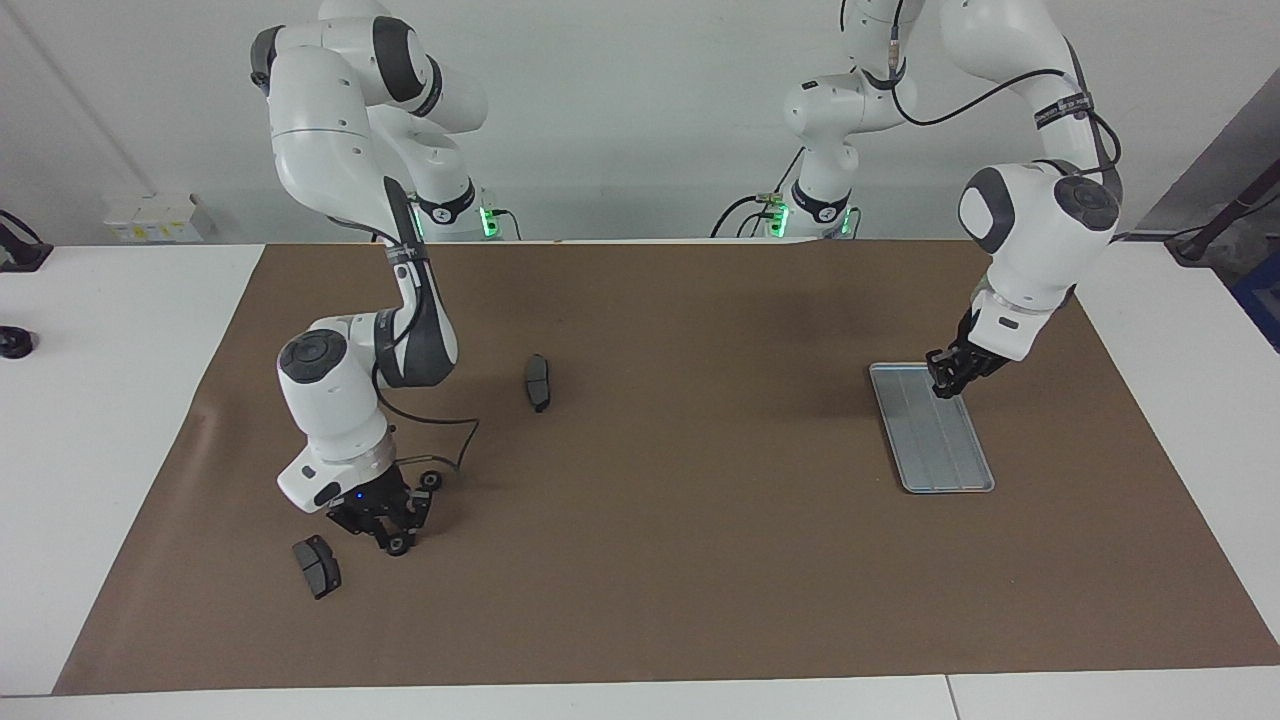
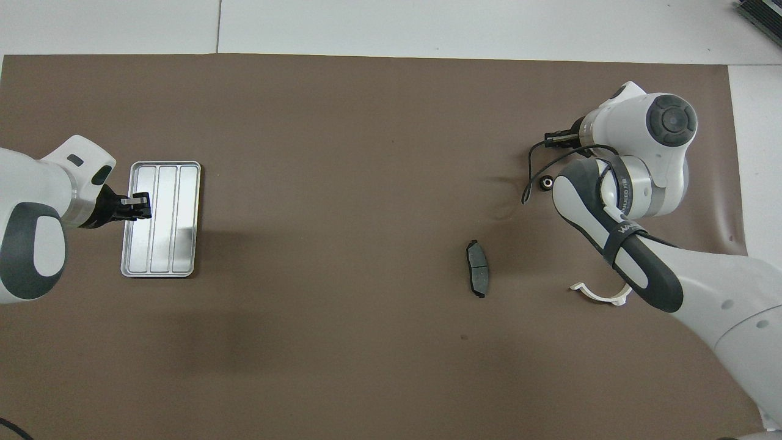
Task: Pick bearing gear from pile to tray
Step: 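Set the gear on the tray with the left gripper while the right gripper grasps another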
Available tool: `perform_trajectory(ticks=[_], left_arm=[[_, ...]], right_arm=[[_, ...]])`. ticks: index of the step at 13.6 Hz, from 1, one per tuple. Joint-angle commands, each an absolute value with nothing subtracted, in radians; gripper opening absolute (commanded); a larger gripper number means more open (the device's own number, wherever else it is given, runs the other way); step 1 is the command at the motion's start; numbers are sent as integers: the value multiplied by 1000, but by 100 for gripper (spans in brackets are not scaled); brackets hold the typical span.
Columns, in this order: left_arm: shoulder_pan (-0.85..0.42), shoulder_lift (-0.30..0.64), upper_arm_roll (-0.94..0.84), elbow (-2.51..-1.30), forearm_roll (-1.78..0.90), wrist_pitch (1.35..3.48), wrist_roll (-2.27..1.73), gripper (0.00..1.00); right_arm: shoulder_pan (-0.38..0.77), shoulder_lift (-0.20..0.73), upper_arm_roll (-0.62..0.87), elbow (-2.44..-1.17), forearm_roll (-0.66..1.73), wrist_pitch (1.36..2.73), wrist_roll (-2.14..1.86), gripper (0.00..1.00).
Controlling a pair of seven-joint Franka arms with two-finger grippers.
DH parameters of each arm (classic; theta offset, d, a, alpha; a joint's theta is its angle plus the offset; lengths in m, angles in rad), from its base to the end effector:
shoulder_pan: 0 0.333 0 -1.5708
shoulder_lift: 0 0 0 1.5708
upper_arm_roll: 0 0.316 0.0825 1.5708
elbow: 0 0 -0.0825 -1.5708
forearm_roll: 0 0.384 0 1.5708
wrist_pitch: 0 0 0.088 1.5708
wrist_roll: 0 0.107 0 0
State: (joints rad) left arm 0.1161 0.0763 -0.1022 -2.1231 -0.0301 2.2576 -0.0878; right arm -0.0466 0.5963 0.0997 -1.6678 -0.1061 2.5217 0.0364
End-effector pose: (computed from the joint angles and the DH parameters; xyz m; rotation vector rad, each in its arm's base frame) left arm 0.5595 0.0075 0.3813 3.1009 0.1873 0.0891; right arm 0.7056 0.0290 0.2868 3.1054 0.1096 0.4095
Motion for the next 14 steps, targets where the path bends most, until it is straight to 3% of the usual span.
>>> perform_trajectory(ticks=[1,4,8,14], left_arm=[[114,34,-112,-2229,-48,2344,-71,0],[114,32,-112,-2312,-48,2417,-69,0],[112,40,-112,-2321,-48,2434,-69,1],[132,204,-109,-2171,-41,2598,66,5]], right_arm=[[-51,594,118,-1681,-112,2545,26,13],[-48,589,158,-1671,-115,2542,21,7],[87,589,167,-1635,-126,2551,26,7],[329,589,169,-1608,-112,2629,76,8]])
